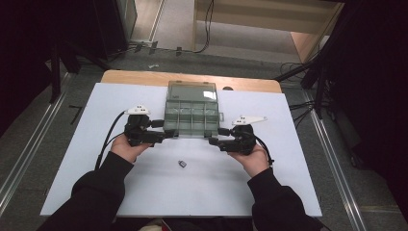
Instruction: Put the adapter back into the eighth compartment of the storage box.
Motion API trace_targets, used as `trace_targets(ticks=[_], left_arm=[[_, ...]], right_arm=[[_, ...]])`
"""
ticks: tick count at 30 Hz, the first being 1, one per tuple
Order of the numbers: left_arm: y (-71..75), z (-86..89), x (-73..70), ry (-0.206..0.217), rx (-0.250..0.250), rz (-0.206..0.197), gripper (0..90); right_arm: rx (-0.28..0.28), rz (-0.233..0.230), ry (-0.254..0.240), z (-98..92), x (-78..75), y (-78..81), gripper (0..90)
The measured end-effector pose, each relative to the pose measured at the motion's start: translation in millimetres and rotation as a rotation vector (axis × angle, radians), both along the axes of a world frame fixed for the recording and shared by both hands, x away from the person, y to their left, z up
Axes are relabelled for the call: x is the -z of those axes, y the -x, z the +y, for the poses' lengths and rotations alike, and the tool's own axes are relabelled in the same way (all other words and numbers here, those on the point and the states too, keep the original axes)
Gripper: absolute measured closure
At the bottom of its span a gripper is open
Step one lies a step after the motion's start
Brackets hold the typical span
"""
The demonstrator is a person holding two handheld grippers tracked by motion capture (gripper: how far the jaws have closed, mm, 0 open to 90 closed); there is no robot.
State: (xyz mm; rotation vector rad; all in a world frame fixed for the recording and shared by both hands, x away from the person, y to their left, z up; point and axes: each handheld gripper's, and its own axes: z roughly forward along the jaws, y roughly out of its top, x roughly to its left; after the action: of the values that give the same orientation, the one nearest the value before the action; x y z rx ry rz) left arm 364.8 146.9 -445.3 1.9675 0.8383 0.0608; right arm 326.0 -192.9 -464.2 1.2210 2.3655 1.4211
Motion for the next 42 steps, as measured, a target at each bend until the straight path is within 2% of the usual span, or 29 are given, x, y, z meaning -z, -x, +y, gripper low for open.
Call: trace_targets(ticks=[2,11,21,28,42], left_arm=[[2.7,-0.1,-0.3,-0.011,0.006,-0.005,29.6],[14.4,2.5,0.9,-0.007,0.025,0.000,29.6],[33.6,2.4,3.4,-0.037,0.073,-0.002,29.6],[40.5,4.8,6.8,-0.066,0.088,-0.010,29.6],[60.4,12.3,12.4,-0.084,0.126,-0.002,29.6]], right_arm=[[-0.006,-0.003,0.003,0.5,0.3,1.9,35.9],[-0.013,-0.009,0.000,0.9,-0.2,9.6,35.9],[-0.046,-0.005,0.004,7.5,0.6,22.4,35.9],[-0.055,-0.012,0.000,8.6,0.0,31.2,35.9],[-0.077,-0.006,0.005,12.6,3.4,41.3,35.9]])
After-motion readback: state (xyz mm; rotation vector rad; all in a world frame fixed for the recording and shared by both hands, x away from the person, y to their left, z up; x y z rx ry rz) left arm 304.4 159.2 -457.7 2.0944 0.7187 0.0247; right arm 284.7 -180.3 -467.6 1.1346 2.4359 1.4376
